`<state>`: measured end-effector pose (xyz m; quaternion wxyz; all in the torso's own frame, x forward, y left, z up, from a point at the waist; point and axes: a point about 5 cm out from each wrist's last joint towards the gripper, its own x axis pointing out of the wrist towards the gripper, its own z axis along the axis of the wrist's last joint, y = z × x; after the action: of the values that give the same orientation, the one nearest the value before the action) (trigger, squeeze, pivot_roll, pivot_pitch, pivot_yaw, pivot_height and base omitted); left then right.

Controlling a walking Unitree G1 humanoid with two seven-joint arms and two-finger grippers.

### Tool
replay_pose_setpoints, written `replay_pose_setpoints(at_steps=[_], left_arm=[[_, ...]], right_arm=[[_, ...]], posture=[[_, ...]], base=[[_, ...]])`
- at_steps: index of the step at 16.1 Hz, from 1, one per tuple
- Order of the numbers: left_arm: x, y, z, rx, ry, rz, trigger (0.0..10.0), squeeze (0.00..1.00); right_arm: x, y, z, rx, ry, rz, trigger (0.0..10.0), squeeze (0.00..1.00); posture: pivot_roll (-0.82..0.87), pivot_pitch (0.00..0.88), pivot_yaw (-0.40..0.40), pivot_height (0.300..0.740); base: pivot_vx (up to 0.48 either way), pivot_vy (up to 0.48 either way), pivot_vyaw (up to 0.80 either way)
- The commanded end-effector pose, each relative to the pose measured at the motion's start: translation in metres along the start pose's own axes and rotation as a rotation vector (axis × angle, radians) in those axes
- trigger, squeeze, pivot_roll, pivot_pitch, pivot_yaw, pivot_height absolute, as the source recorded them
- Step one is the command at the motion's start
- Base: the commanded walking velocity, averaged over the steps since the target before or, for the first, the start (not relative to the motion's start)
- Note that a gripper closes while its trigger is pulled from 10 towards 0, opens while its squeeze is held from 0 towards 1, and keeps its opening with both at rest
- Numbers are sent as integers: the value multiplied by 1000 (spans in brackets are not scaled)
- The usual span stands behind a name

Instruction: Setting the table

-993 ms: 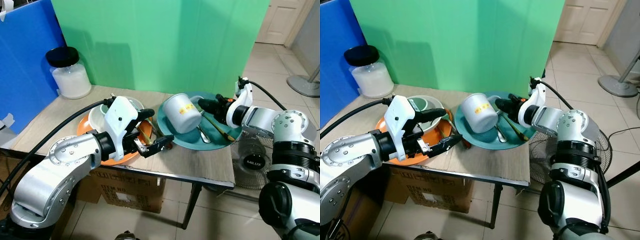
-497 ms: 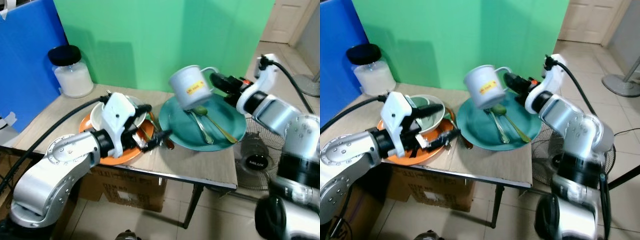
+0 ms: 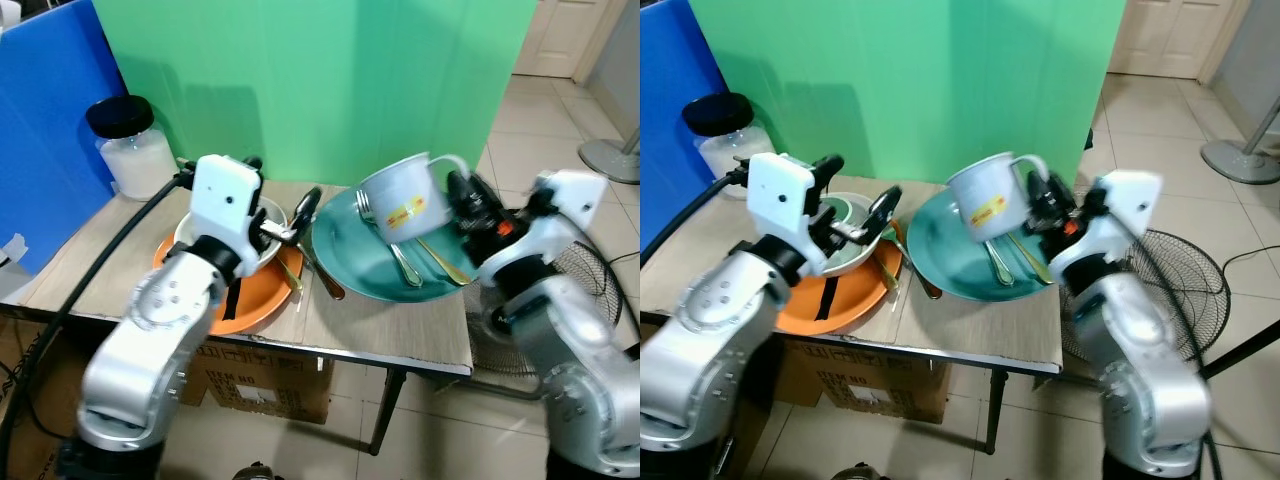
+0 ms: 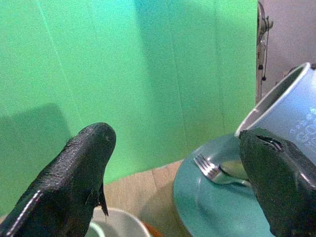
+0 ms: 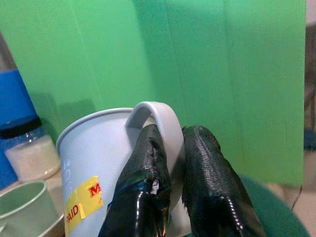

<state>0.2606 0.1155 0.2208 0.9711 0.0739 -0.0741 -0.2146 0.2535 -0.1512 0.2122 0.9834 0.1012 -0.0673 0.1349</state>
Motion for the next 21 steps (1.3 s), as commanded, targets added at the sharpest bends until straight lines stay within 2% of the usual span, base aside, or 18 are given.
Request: replay_pose_setpoints(at_steps=[1,4,5,8,10,11,13,14,18,21], left_arm=[[-1,3,-6,24,28,32,10000,0],[-1,8,-13,5,49,76,10000,0],[0,8,-11,-76,28,61,10000,0],[-2,20,-15,-105,46,114,10000,0],[-6,22,-23,-52,108,82,10000,0],[-7,21,-25,-15,133,47,10000,0],[-7,15,-26,34,154,-49,10000,0],[-7,13,-25,46,162,-95,10000,0],[-16,9,-20,55,167,-232,10000,0],[-18,8,-19,51,175,-262,10000,0]], right_arm=[[0,4,8,-28,-53,7,10000,0],[6,8,9,-11,-77,-10,10000,0],[9,9,10,2,-100,-8,10000,0],[15,10,6,18,-91,5,10000,0],[18,10,-3,20,-58,5,10000,0],[22,11,-14,7,-5,17,10000,0],[29,13,-34,-19,74,26,10000,0],[32,15,-37,-19,81,32,10000,0],[41,11,-48,-10,146,-7,10000,0],[45,5,-55,4,192,-37,10000,0]], posture=[[99,0,42,740],[105,0,38,740],[122,0,23,740],[126,0,28,740],[128,0,28,740],[122,0,35,740],[127,0,40,740],[129,0,42,740],[135,0,39,740],[139,0,35,740]], base=[[0,0,0],[0,0,0],[0,0,0],[0,0,0],[0,0,0],[0,0,0],[0,0,0],[0,0,0],[0,0,0],[0,0,0]])
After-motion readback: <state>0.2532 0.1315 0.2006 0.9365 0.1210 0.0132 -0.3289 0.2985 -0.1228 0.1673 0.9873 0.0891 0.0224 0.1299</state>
